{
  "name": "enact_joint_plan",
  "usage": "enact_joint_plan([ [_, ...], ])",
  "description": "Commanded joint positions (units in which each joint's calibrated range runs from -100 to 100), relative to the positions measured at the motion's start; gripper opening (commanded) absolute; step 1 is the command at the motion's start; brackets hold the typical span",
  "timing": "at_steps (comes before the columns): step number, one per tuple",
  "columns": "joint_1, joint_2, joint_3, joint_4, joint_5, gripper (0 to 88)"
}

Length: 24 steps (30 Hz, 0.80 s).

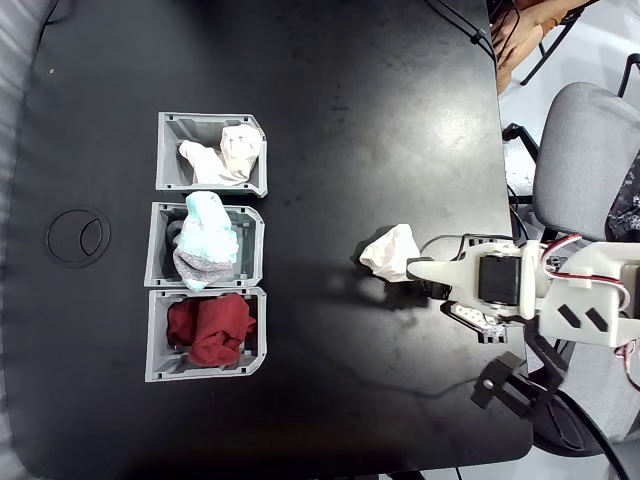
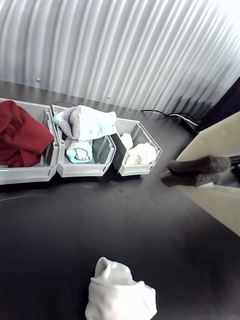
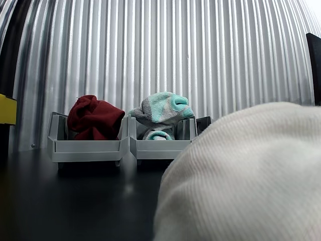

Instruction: Put the sock in the container

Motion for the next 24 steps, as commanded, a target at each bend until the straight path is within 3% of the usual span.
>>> enact_joint_plan([
  [1,0.22,-12.42,20.84,-12.52,-0.18,1.3],
  [8,-0.09,-25.14,44.29,-26.19,-0.23,1.3],
  [24,-0.33,-30.07,50.51,-26.78,-0.23,1.3],
])
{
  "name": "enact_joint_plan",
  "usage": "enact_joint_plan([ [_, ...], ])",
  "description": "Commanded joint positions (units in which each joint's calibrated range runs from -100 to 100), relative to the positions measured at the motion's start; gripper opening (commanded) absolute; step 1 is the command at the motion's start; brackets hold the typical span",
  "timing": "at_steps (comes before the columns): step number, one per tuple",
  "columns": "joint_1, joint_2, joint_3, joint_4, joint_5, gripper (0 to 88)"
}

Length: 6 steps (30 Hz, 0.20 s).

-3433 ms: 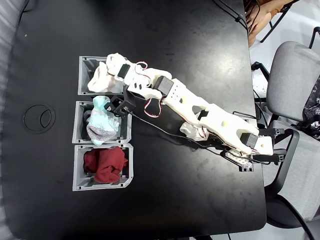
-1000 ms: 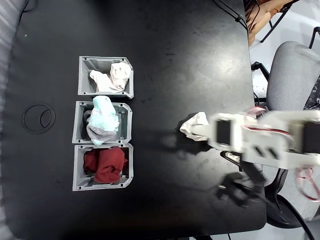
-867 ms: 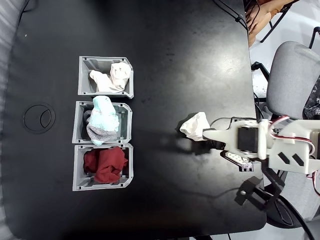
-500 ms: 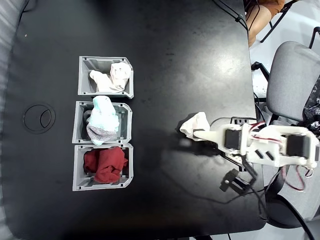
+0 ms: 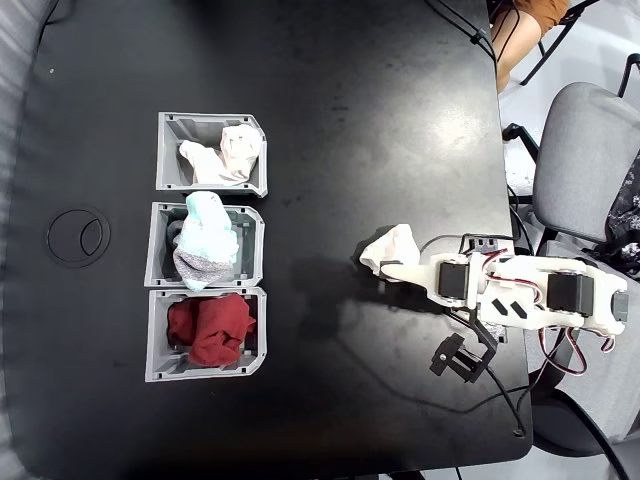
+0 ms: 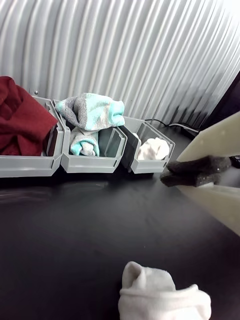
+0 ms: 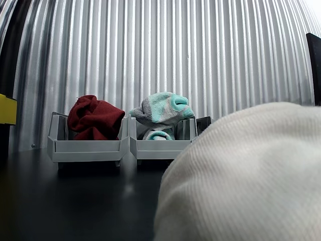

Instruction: Put the sock in the container

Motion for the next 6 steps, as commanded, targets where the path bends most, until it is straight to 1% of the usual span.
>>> enact_joint_plan([
  [1,-0.33,-0.35,-0.21,-1.22,-0.23,1.3],
  [6,-0.33,-0.27,-0.48,-1.22,-0.23,1.3],
])
